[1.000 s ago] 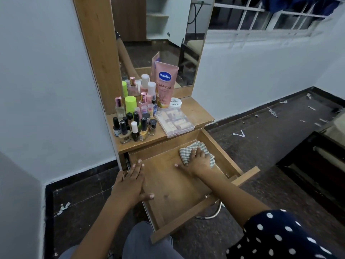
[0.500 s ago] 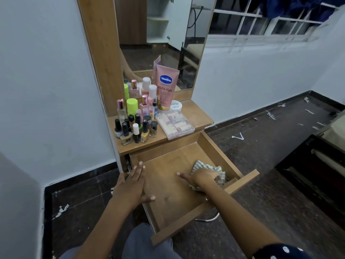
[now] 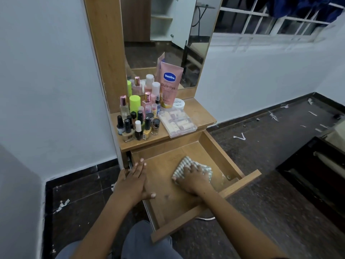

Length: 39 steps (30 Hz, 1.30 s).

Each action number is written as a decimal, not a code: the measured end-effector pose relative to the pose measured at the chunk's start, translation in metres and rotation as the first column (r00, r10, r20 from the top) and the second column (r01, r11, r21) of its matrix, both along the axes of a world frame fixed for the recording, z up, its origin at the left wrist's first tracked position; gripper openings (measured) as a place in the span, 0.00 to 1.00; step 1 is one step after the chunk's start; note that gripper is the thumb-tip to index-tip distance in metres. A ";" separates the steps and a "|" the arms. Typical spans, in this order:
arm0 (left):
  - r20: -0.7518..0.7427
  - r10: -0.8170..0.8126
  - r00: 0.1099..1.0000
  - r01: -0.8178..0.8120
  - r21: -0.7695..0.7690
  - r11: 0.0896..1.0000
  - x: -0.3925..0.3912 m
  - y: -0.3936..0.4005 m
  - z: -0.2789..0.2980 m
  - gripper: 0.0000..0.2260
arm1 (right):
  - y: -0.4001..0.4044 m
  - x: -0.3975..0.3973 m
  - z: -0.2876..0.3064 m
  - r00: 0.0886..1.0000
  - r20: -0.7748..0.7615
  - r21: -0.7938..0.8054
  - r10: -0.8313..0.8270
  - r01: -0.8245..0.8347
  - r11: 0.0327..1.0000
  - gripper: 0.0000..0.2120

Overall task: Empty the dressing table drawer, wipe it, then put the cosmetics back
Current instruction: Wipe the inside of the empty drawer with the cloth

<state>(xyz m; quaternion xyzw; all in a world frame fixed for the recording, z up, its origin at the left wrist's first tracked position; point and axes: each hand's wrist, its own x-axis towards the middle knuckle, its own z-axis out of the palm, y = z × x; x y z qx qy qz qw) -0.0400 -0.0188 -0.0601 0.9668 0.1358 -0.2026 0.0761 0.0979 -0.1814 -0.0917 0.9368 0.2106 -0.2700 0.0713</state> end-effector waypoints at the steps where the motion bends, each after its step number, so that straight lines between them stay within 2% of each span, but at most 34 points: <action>1: -0.001 -0.002 1.000 0.002 0.000 1.000 0.000 0.000 -0.001 0.45 | -0.001 0.005 0.001 0.999 0.021 -0.029 -0.025 0.026 0.999 0.42; 5: -0.005 0.002 1.000 -0.002 -0.008 1.000 -0.001 -0.001 -0.002 0.45 | -0.011 0.017 0.014 0.982 0.091 -0.193 -0.164 0.179 0.965 0.56; 9: -0.004 0.001 1.000 -0.001 -0.019 1.000 -0.001 0.000 -0.004 0.45 | -0.013 0.019 0.014 0.975 0.031 -0.250 -0.220 0.220 0.943 0.61; 13: 0.001 0.003 1.000 -0.003 -0.012 1.000 -0.001 0.002 -0.004 0.44 | -0.010 0.019 0.014 0.974 0.063 -0.316 -0.216 0.224 0.922 0.60; 18: -0.001 0.008 1.000 -0.008 -0.004 1.000 0.001 0.002 -0.003 0.45 | 0.010 -0.010 0.014 0.958 0.031 -0.160 -0.286 0.287 0.944 0.55; 21: 0.006 0.007 1.000 -0.007 -0.004 1.000 0.000 0.000 -0.004 0.44 | 0.012 -0.021 0.012 0.951 0.026 -0.150 -0.307 0.307 0.940 0.56; 23: 0.011 0.008 1.000 -0.008 -0.012 1.000 0.000 0.001 -0.004 0.45 | 0.006 -0.012 0.013 0.943 0.046 -0.167 -0.329 0.332 0.928 0.57; 28: 0.013 0.011 1.000 -0.011 -0.030 0.999 0.001 0.003 -0.007 0.45 | -0.005 0.014 0.015 0.967 0.122 -0.267 -0.224 0.249 0.931 0.57; 39: 0.022 0.015 1.000 -0.015 -0.029 0.999 -0.002 -0.001 -0.004 0.44 | -0.018 0.018 0.017 0.964 0.058 -0.329 -0.259 0.263 0.907 0.61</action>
